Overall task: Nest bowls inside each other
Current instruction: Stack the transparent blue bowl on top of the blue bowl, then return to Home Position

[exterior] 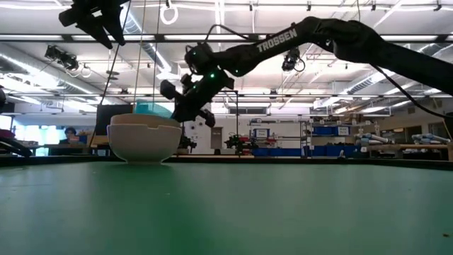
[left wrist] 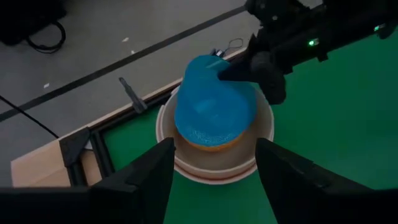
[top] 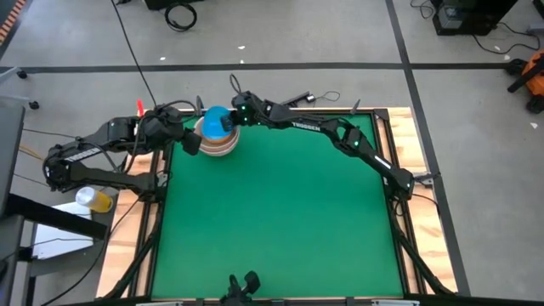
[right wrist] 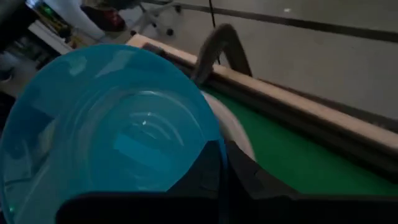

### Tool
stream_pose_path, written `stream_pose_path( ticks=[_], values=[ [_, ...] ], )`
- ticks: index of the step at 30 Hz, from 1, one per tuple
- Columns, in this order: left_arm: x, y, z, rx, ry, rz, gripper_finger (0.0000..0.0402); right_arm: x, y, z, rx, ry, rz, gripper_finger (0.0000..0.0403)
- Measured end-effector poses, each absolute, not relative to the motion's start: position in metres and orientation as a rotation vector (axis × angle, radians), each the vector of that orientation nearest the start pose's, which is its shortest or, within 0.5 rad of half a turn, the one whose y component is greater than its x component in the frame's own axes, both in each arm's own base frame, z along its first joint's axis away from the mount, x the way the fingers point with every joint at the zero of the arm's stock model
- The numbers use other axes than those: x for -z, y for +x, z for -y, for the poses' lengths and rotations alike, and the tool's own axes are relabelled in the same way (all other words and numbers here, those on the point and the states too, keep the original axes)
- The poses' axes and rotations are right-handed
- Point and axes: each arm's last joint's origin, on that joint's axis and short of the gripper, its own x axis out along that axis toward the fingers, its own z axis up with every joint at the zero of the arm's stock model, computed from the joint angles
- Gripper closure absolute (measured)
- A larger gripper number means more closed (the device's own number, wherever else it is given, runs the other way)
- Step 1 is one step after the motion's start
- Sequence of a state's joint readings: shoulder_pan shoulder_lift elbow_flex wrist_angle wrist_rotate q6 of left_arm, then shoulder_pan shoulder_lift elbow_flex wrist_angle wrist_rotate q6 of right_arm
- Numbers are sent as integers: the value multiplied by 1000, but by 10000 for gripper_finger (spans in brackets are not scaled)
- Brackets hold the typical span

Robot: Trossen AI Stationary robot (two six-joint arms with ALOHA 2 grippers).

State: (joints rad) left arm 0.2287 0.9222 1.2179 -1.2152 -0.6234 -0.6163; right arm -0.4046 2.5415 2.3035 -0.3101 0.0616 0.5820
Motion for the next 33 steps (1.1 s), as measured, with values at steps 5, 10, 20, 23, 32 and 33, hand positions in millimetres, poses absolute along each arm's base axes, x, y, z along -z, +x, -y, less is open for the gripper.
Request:
stream_pose_path(
  ticks=[5, 10, 20, 23, 32, 33],
  values=[
    [-370, 126, -46, -1029, -378, -647, 176, -208, 529, 219, 566, 593, -403, 372],
    [-369, 125, -46, -1039, -405, -636, 176, -205, 528, 216, 525, 627, -449, 296],
    [-368, 125, -45, -1033, -444, -645, 176, -211, 518, 212, 551, 735, -537, 174],
    [-367, 124, -45, -1035, -447, -651, 176, -232, 510, 205, 547, 718, -552, 172],
    [-324, 152, -27, -776, -416, -569, 200, -335, 450, 156, 441, 420, -757, 175],
    [-319, 156, -24, -729, -413, -534, 205, -344, 442, 147, 436, 385, -795, 176]
  ],
)
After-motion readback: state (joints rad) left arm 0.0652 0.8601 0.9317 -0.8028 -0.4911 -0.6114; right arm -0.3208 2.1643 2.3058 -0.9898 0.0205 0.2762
